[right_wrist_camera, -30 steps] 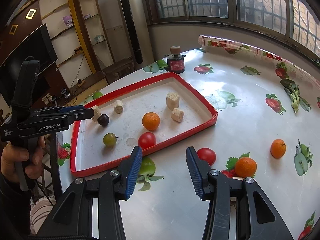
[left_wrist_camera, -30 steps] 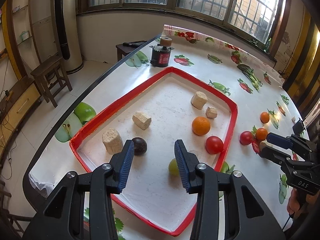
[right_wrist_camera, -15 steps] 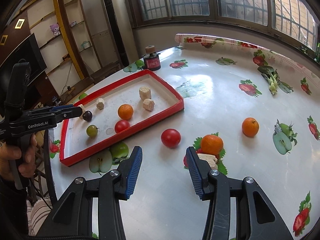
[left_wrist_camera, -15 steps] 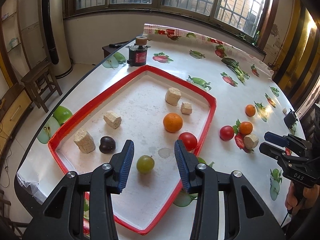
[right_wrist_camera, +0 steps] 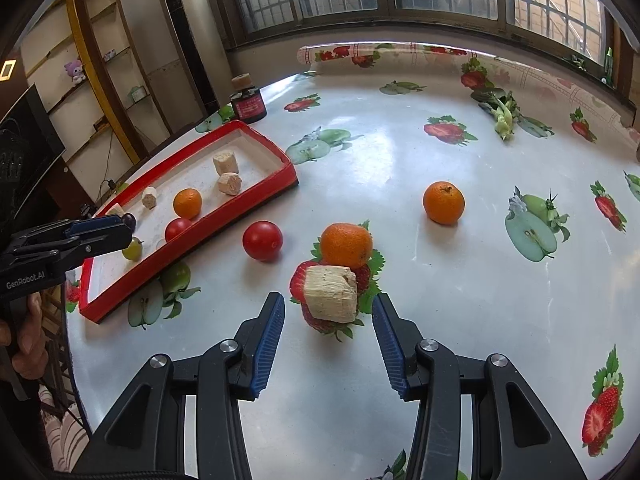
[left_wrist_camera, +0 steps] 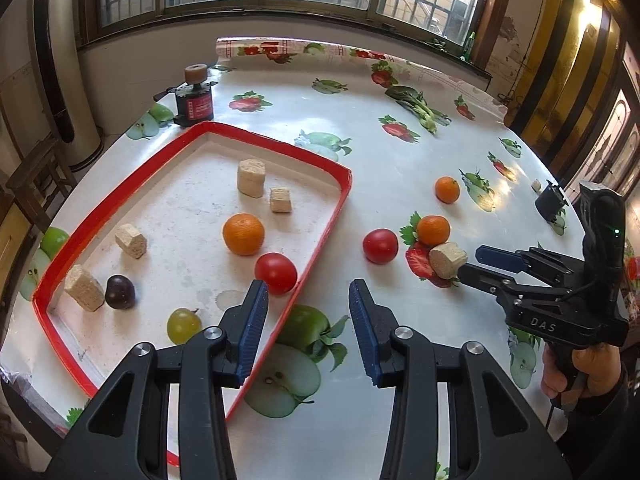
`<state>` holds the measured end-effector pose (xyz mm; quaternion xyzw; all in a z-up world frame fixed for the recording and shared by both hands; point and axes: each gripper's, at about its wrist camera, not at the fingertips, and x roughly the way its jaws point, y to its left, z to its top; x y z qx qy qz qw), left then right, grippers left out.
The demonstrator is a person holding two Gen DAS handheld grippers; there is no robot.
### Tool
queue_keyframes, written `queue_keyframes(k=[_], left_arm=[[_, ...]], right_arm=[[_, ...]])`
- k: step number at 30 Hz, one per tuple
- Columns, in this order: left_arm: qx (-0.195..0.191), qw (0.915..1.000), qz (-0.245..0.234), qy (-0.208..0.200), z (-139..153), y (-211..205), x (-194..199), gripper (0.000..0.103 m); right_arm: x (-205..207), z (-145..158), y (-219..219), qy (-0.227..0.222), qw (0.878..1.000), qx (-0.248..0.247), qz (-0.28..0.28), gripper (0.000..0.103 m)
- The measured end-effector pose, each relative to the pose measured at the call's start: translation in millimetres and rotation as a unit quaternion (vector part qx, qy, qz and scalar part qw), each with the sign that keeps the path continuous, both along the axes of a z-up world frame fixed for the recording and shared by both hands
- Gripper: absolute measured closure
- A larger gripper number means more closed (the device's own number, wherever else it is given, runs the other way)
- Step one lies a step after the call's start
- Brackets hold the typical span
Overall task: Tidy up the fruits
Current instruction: 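Move both grippers back toward the remaining tomato and block, then grasp a red tomato with the left gripper while the right gripper grasps a wooden block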
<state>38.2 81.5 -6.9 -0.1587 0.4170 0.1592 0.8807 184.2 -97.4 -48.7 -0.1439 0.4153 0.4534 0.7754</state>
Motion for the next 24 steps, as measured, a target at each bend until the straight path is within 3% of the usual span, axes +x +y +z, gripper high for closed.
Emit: queue_keyframes(k=[12,14,24], left_arm=[[-0.019,0.9987,-0.042,0.021,-20,-23,37,0.063],[-0.023,0.9983,-0.048,0.025,-23,-26,45,0.063],[-0.034,0.9965,-0.062,0.045,-49,-34,97,0.063]], right_arm=[[15,-22,23,0.017,1.000,-0.015,0.009,0.059],[16,-22,20,0.022,1.000,-0.011,0.013,0.069],[25,-8,-12,0.014,1.000,0.006,-0.014,0.070]])
